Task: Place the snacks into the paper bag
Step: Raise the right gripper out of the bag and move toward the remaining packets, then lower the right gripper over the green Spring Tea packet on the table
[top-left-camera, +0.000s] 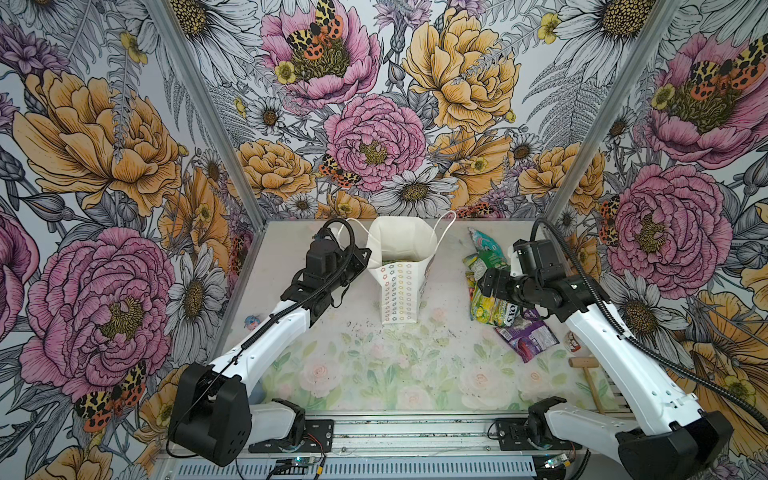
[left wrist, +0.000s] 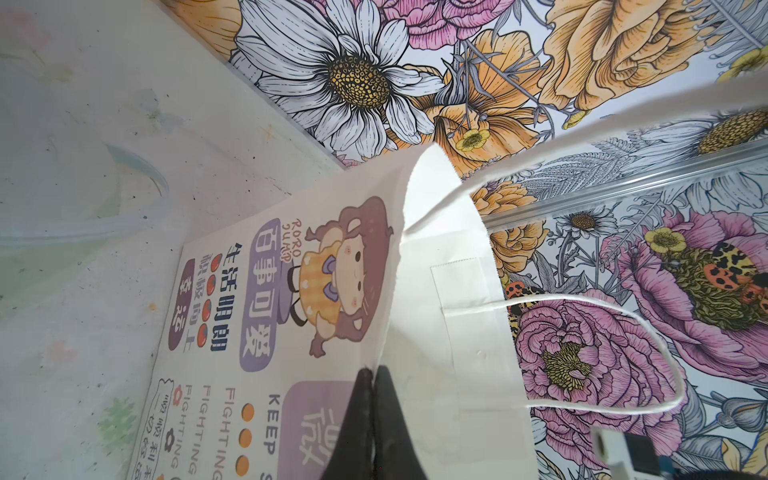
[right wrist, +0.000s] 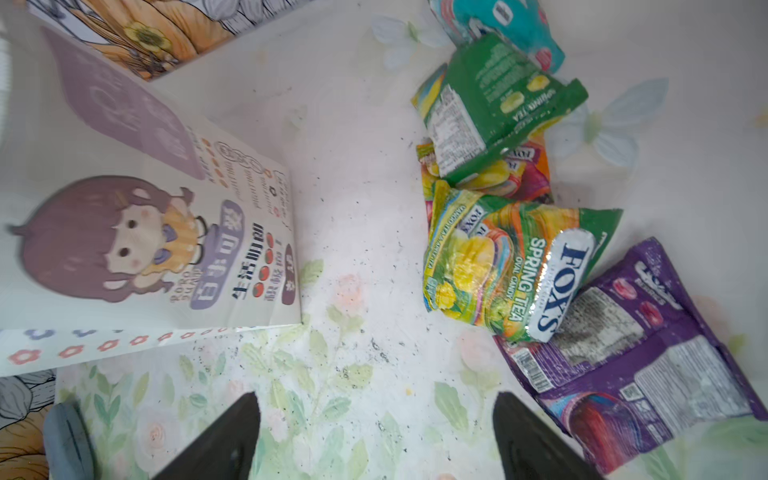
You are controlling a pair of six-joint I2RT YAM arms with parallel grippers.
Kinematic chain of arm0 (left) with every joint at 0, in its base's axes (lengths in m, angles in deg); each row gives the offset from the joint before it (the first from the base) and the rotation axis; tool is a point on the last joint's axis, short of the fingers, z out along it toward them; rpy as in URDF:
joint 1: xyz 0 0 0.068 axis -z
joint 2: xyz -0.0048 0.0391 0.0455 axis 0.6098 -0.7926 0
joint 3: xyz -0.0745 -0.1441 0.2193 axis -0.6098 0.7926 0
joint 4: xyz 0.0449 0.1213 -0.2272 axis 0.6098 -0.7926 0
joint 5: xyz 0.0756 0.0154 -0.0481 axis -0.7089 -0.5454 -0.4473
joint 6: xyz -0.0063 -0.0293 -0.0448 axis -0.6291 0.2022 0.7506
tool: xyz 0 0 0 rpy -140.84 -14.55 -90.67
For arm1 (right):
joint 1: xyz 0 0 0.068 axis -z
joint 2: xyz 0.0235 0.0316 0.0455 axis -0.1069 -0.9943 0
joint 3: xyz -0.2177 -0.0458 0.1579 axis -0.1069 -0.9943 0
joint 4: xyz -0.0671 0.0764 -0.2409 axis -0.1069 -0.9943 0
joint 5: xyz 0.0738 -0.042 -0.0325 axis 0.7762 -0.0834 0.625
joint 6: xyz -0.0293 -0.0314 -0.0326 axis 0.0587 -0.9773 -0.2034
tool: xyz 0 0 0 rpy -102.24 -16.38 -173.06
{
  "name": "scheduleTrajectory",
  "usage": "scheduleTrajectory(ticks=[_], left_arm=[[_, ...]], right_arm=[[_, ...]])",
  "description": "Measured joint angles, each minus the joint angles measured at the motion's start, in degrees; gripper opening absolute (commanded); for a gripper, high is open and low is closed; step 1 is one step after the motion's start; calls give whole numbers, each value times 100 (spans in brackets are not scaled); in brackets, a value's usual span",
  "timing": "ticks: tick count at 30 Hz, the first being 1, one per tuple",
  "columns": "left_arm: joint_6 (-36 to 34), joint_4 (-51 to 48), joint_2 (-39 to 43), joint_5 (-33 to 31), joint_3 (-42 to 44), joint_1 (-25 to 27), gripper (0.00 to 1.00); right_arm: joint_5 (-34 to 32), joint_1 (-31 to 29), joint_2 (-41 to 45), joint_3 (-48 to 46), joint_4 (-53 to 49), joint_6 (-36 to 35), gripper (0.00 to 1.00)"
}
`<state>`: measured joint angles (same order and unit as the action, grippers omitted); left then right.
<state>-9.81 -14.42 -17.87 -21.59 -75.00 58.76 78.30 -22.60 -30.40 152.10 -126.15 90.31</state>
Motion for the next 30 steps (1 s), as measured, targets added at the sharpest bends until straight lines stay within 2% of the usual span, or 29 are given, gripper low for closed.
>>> scheduleTrajectory(ticks=[7,16,30], left_arm=[[46,55,-46,15,9,-2,0],[46,57,-46,13,9,-7,0],[46,57,-48,13,9,-4,0]], right_arm=[[-306,118,-730,-433,0,146,94],[-815,162,-1075,-546,68,295,98],[-1071,402,-1943,-734,428,380,100]])
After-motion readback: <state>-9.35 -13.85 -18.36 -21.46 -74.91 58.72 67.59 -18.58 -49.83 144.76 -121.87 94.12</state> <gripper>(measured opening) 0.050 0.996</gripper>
